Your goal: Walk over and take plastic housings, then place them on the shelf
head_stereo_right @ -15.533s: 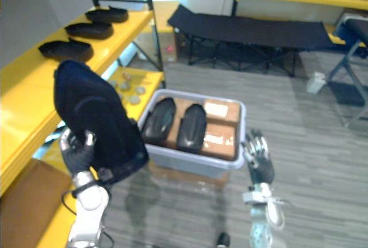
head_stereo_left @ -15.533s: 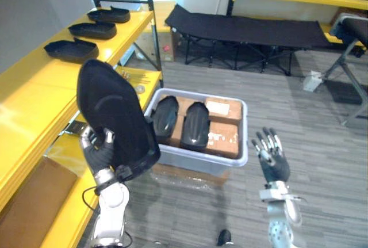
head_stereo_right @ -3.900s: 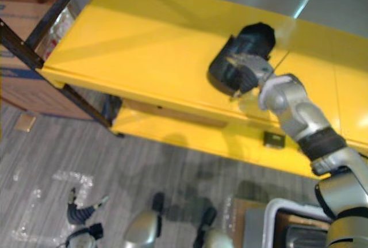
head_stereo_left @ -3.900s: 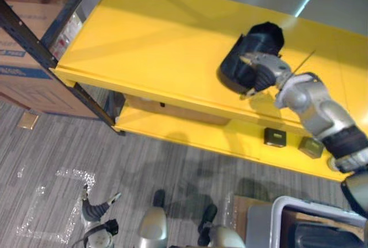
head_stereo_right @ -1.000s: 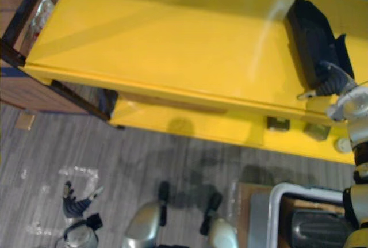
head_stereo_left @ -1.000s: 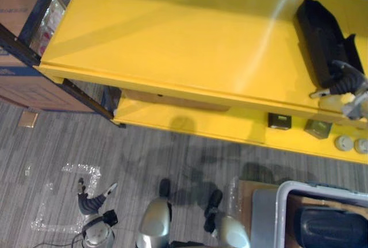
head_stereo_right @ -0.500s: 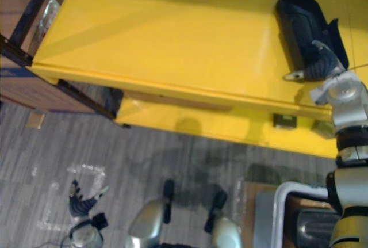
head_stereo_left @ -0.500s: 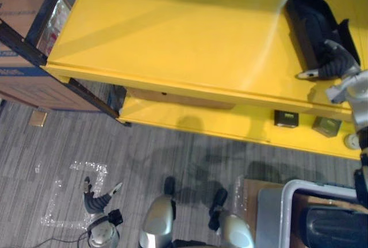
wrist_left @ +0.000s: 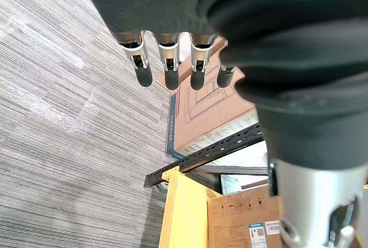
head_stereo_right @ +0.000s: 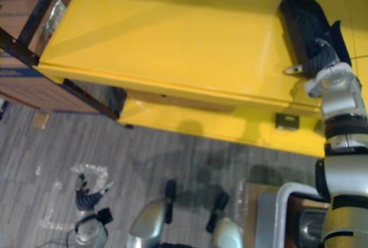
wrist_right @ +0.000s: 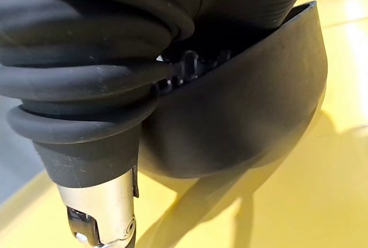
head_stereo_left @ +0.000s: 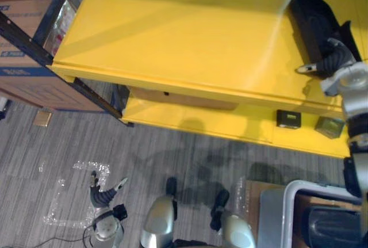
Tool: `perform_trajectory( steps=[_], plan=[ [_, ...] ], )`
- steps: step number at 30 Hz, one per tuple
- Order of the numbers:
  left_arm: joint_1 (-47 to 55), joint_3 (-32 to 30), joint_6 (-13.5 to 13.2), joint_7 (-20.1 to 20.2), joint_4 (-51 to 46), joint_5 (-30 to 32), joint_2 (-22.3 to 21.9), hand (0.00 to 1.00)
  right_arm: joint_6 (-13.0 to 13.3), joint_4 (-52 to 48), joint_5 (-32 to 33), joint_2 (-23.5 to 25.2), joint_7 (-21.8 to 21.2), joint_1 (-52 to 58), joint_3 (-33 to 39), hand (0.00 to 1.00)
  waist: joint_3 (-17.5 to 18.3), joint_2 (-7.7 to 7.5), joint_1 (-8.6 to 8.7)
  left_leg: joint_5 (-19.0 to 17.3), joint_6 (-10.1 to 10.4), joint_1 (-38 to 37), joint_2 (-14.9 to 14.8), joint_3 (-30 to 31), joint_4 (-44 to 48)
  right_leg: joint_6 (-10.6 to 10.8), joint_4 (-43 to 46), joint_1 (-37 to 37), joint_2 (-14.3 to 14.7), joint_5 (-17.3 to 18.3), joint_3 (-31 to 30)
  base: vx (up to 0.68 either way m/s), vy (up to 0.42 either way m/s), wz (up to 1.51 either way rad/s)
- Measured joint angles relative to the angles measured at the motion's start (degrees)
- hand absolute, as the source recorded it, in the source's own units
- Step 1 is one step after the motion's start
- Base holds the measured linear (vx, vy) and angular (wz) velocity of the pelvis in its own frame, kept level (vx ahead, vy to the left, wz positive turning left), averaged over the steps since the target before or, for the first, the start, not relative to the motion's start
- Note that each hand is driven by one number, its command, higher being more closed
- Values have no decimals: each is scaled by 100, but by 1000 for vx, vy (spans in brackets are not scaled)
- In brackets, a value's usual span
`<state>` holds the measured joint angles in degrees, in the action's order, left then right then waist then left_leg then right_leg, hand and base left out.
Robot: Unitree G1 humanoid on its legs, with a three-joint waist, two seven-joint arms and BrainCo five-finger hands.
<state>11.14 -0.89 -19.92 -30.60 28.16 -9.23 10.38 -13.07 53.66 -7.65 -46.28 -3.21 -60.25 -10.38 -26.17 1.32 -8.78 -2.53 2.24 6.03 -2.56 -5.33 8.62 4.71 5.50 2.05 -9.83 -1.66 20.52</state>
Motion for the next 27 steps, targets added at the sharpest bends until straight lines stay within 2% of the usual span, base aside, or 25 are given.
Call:
perform_trajectory(
  steps=[7, 8, 10, 16, 27],
  plan=[
    [-2, 138, 0, -2, 9, -179, -9, 0, -358, 219, -3, 143, 311, -194, 187, 0, 28, 50, -4, 2, -3, 1, 12, -6, -1, 2, 7, 3, -16, 1, -1, 0, 0, 0],
    [-2, 182, 0, -1, 9, -178, -10, 0, -359, 233, -3, 146, 320, -201, 188, 100, 29, 51, -3, 2, -3, 0, 12, -6, -1, 2, 7, 3, -16, 1, -1, 0, 0, 0],
    [-13, 236, 1, 0, 9, -182, -33, 0, -349, 289, -100, 172, 357, -230, 188, 100, 30, 51, -2, 2, -3, 0, 12, -7, -1, 2, 7, 5, -17, 1, -3, 0, 0, 0],
    [-44, 232, 2, 0, 13, -201, -81, 0, -55, 399, -896, 187, 585, -238, 114, 100, 40, 69, 17, 2, -3, 0, 7, -17, -9, 10, 10, 21, -14, 10, -9, 0, 0, 0],
    [-106, 232, 4, 32, 14, -209, -80, 0, -86, 294, -1005, 23, 710, -220, -276, 100, 42, 73, 9, 1, -2, 12, -1, -32, -12, 9, 10, 47, -8, 11, -23, 0, 0, 0]
  ],
)
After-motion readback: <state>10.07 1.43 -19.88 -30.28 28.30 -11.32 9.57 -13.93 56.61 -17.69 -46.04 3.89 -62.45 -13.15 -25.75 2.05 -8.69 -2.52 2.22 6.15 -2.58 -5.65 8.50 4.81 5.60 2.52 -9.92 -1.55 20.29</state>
